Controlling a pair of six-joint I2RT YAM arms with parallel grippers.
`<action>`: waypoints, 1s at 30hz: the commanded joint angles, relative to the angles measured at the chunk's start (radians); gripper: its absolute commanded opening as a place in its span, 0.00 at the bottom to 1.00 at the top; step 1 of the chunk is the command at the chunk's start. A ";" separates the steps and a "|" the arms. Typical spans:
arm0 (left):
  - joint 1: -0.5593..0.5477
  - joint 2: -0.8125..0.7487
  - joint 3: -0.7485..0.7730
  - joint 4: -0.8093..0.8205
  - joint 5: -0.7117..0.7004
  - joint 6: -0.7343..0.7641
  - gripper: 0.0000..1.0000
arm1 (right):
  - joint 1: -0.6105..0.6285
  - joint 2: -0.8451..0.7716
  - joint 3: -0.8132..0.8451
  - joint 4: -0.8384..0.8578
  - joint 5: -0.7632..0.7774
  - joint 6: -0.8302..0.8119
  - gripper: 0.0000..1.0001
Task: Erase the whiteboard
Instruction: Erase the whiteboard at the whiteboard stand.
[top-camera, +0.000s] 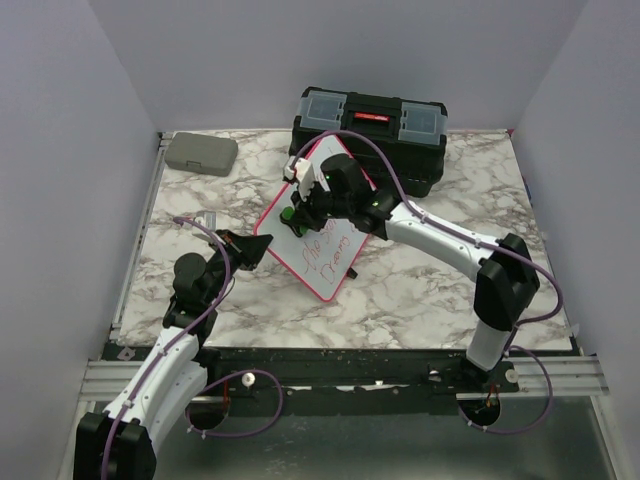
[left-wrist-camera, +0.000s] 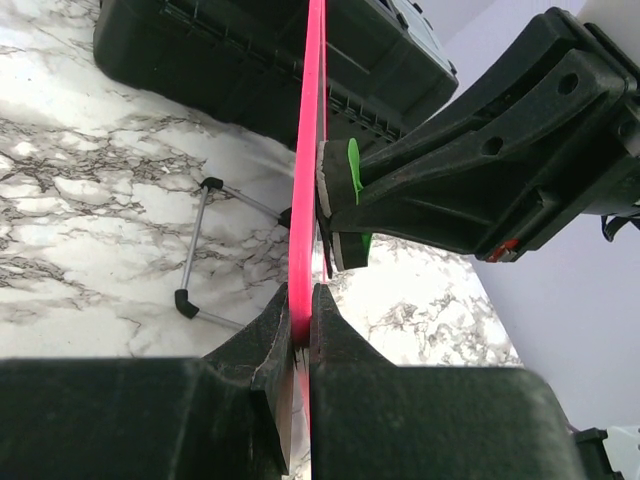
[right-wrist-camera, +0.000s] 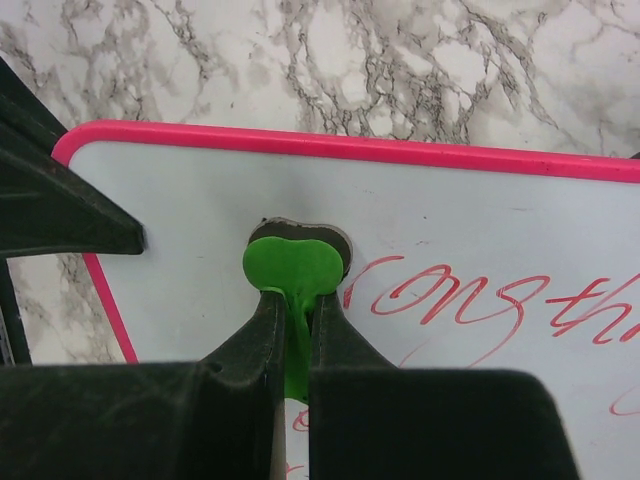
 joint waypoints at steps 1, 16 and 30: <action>-0.023 -0.016 0.029 0.007 0.106 0.044 0.00 | -0.010 -0.002 -0.094 -0.039 -0.029 -0.124 0.01; -0.022 -0.016 0.032 0.010 0.106 0.041 0.00 | -0.009 -0.007 -0.054 -0.055 -0.123 -0.130 0.01; -0.023 -0.015 0.030 0.020 0.112 0.044 0.00 | -0.010 0.074 0.078 -0.055 0.089 -0.088 0.01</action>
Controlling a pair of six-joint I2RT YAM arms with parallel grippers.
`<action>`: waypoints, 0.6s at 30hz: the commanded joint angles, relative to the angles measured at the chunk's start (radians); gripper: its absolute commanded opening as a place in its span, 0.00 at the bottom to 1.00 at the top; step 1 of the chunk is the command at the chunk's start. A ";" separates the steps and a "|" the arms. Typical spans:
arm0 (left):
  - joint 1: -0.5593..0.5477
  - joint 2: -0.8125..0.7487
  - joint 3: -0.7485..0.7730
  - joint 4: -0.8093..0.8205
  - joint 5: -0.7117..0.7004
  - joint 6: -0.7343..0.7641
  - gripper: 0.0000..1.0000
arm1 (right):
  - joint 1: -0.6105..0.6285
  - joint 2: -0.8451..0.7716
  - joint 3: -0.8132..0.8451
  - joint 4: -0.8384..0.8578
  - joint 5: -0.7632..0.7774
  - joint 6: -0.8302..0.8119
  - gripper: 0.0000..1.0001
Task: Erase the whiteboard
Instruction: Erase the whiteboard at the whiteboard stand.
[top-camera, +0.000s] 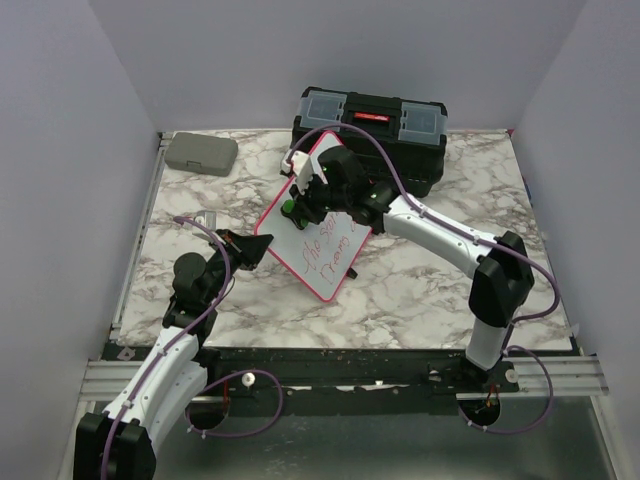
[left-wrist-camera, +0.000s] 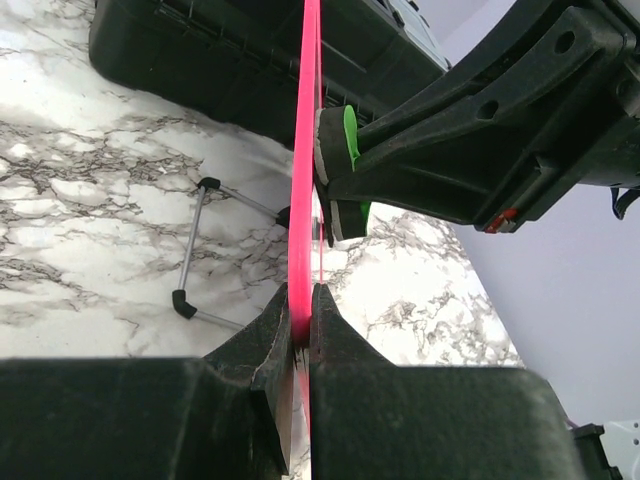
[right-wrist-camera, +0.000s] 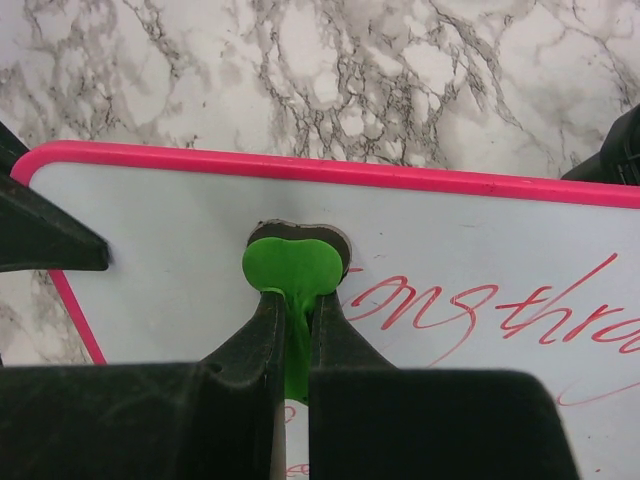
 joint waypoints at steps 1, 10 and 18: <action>-0.021 -0.011 0.026 0.020 0.102 0.043 0.00 | -0.004 0.042 -0.010 -0.015 0.014 -0.076 0.01; -0.021 -0.011 0.028 0.020 0.106 0.052 0.00 | -0.004 -0.025 -0.107 -0.171 -0.270 -0.289 0.01; -0.020 -0.015 0.026 0.020 0.108 0.048 0.00 | -0.003 -0.003 -0.043 -0.083 -0.130 -0.152 0.01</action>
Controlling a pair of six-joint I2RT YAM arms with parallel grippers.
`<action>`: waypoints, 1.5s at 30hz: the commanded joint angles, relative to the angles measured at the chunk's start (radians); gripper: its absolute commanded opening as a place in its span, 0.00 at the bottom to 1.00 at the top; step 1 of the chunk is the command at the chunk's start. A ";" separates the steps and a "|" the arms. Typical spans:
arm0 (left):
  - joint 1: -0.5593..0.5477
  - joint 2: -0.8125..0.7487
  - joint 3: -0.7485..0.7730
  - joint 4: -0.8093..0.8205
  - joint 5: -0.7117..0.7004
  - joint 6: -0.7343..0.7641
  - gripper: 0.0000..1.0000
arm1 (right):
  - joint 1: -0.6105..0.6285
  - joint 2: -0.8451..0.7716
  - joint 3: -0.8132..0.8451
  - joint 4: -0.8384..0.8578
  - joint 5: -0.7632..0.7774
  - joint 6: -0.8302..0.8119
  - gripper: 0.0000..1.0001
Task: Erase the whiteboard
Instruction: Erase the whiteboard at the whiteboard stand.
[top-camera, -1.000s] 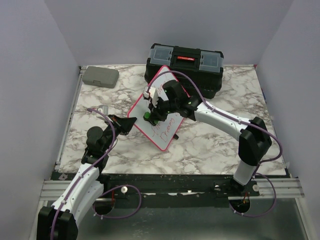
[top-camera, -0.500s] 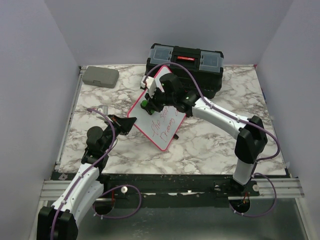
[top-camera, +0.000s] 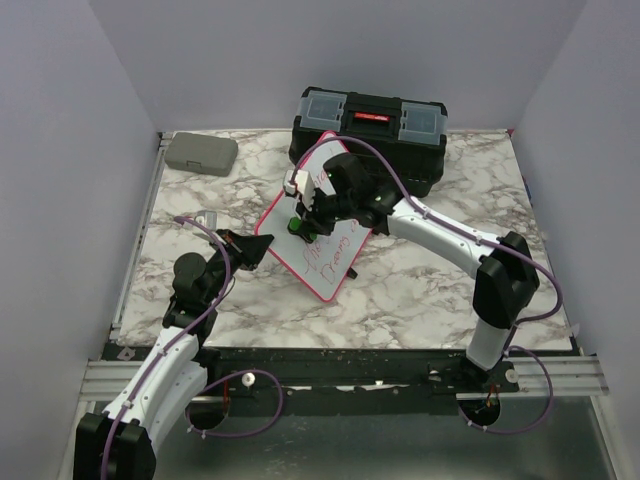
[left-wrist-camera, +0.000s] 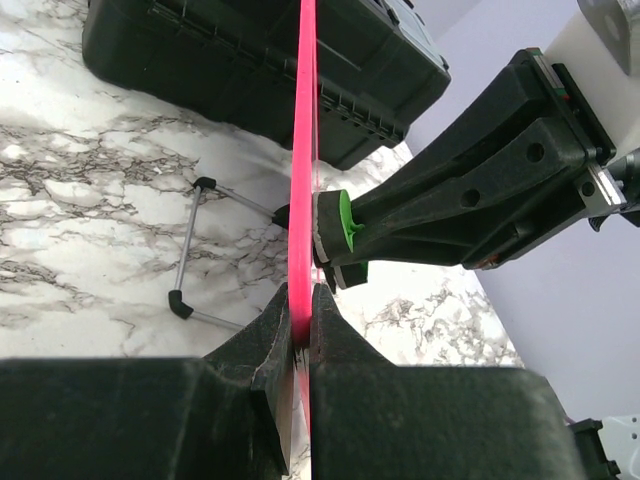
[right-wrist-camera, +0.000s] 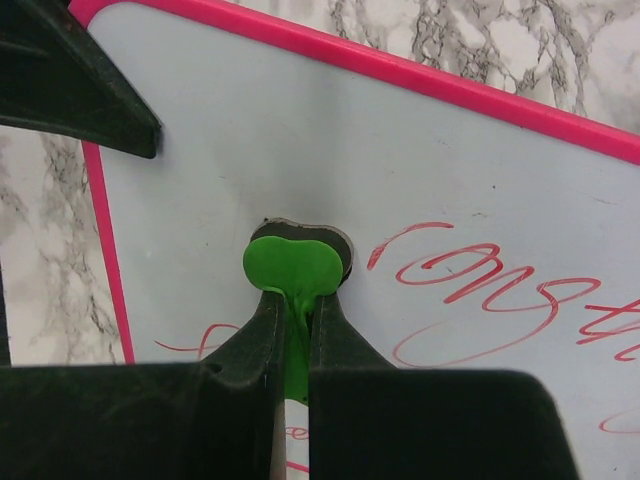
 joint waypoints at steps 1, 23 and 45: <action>-0.021 -0.013 0.022 0.021 0.102 0.047 0.00 | 0.009 0.029 0.057 0.000 0.079 0.099 0.01; -0.021 0.000 0.033 0.022 0.104 0.041 0.00 | 0.041 0.000 0.004 -0.119 -0.097 -0.024 0.01; -0.021 -0.019 0.020 0.014 0.104 0.040 0.00 | 0.014 -0.016 -0.050 -0.018 0.232 0.086 0.01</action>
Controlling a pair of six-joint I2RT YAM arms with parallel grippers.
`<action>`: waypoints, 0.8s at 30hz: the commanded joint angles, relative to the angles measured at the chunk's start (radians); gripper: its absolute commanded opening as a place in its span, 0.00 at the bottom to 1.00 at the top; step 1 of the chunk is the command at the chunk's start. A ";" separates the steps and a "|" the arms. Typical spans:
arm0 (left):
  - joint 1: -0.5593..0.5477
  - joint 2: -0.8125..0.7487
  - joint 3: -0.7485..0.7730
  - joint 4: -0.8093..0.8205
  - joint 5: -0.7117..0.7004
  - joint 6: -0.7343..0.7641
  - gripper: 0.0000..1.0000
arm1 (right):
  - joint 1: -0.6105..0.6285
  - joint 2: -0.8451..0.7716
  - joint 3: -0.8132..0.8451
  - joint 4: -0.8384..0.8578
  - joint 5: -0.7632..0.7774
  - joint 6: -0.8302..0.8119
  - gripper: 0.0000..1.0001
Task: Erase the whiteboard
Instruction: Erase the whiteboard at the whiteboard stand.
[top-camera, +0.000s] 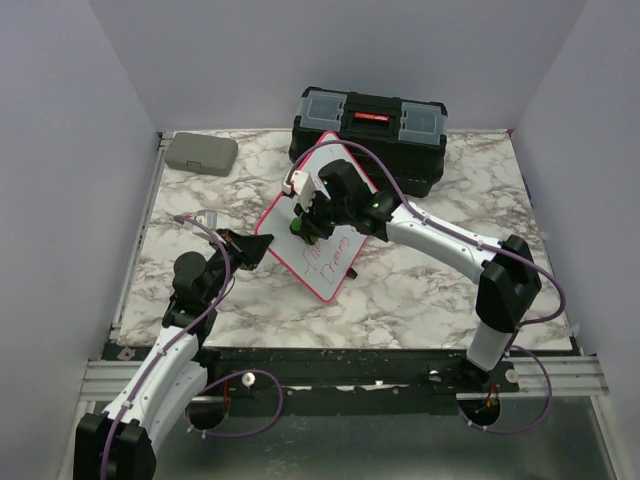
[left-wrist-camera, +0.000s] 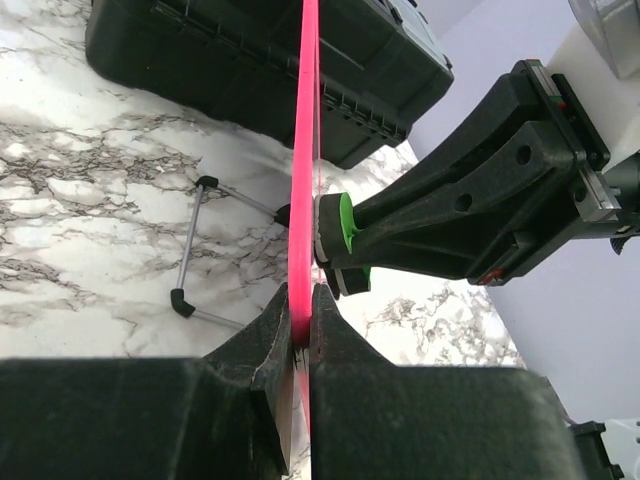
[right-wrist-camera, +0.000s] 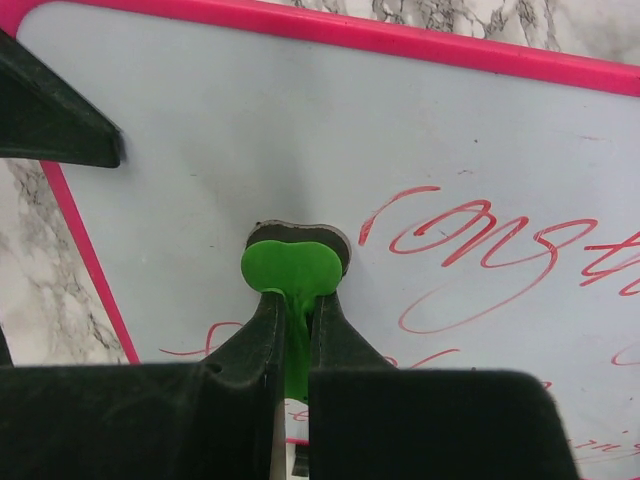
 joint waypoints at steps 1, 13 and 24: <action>-0.021 -0.018 0.014 0.031 0.108 0.037 0.00 | -0.024 -0.002 -0.043 -0.031 -0.026 -0.076 0.01; -0.020 -0.006 0.022 0.037 0.108 0.033 0.00 | 0.010 -0.010 -0.045 -0.135 -0.302 -0.174 0.01; -0.021 -0.008 0.021 0.038 0.110 0.029 0.00 | -0.025 0.009 0.011 0.092 0.146 0.114 0.01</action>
